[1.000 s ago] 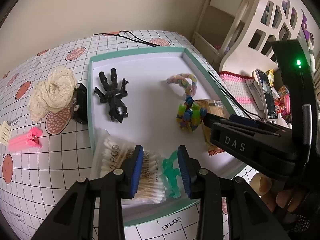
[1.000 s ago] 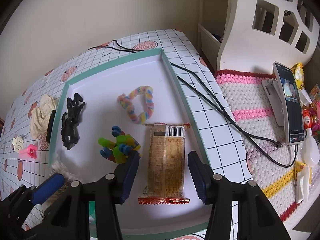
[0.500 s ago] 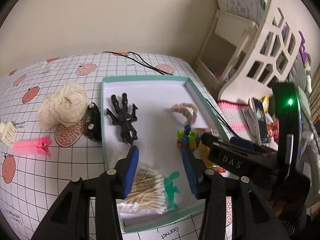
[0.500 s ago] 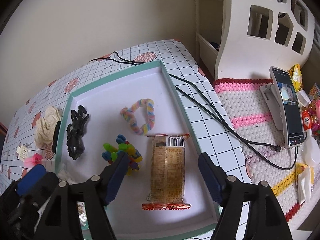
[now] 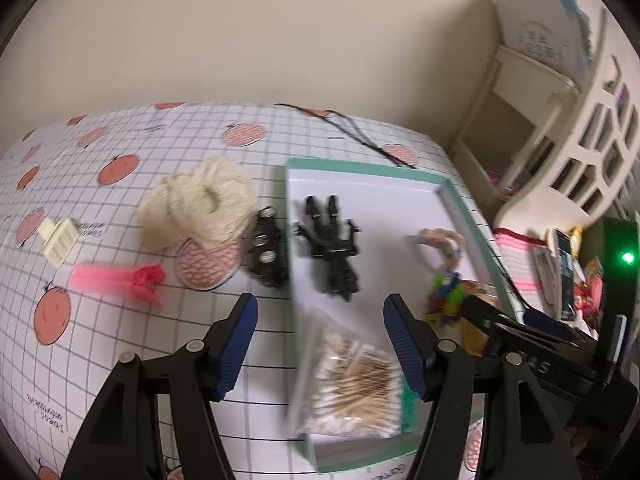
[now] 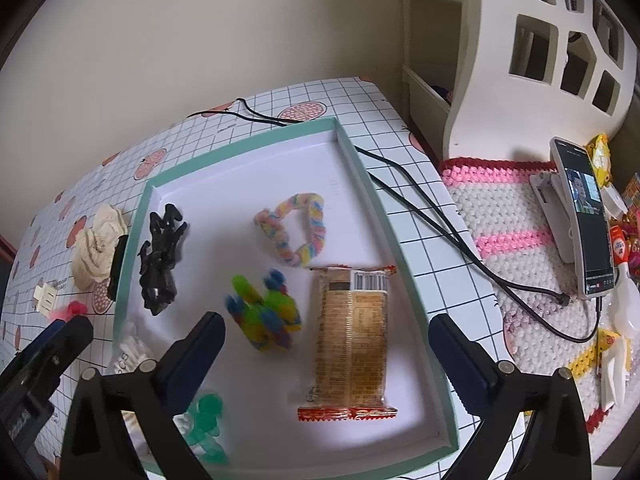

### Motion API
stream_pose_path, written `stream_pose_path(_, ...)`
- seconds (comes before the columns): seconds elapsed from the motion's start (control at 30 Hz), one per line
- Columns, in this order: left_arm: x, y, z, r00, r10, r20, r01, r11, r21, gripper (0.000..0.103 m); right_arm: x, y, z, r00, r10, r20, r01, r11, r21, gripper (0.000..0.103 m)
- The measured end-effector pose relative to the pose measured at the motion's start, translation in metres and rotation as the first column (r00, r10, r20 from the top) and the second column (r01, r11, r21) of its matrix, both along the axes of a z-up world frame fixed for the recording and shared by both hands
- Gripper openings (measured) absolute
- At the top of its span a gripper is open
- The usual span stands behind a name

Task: Organize objects
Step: 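Lower both items into the tray and open both tools, then withdraw both tools from the tray toward the remaining items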

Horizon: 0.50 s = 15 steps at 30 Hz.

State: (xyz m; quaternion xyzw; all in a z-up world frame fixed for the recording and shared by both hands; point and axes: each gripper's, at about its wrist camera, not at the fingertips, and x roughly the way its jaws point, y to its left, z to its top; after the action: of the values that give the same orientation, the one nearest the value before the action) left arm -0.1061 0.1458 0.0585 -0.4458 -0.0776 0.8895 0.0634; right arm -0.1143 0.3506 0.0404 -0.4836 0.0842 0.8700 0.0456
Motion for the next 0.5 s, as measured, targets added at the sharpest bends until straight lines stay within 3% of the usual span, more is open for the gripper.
stream_pose_path(0.27, -0.006, -0.026, -0.013, 0.993, 0.102, 0.064, -0.102, 0.995, -0.009, 0.068, -0.002, -0.012, 0.000, 1.000, 0.024, 0.002, -0.024, 1.000, 0.009, 0.103)
stream_pose_path(0.3, -0.006, -0.029, -0.015, 0.991, 0.112, 0.071, -0.112, 0.994, -0.007, 0.074, -0.002, -0.014, 0.000, 1.000, 0.026, 0.000, -0.026, 1.000, 0.011, 0.103)
stream_pose_path(0.33, -0.007, -0.032, -0.016, 0.989, 0.123, 0.077, -0.123, 0.992, -0.005, 0.087, -0.002, -0.015, 0.001, 1.000, 0.027, -0.002, -0.027, 1.000, 0.013, 0.103)
stream_pose_path(0.37, -0.007, -0.035, -0.017, 0.988, 0.131, 0.080, -0.132, 0.991, -0.003, 0.090, -0.002, -0.016, 0.001, 1.000, 0.027, -0.003, -0.027, 1.000, 0.013, 0.103)
stream_pose_path(0.5, -0.007, -0.043, -0.019, 0.983, 0.164, 0.078, -0.164, 0.986, -0.007, 0.091, -0.003, -0.020, 0.002, 1.000, 0.026, -0.005, -0.026, 1.000, 0.013, 0.103)
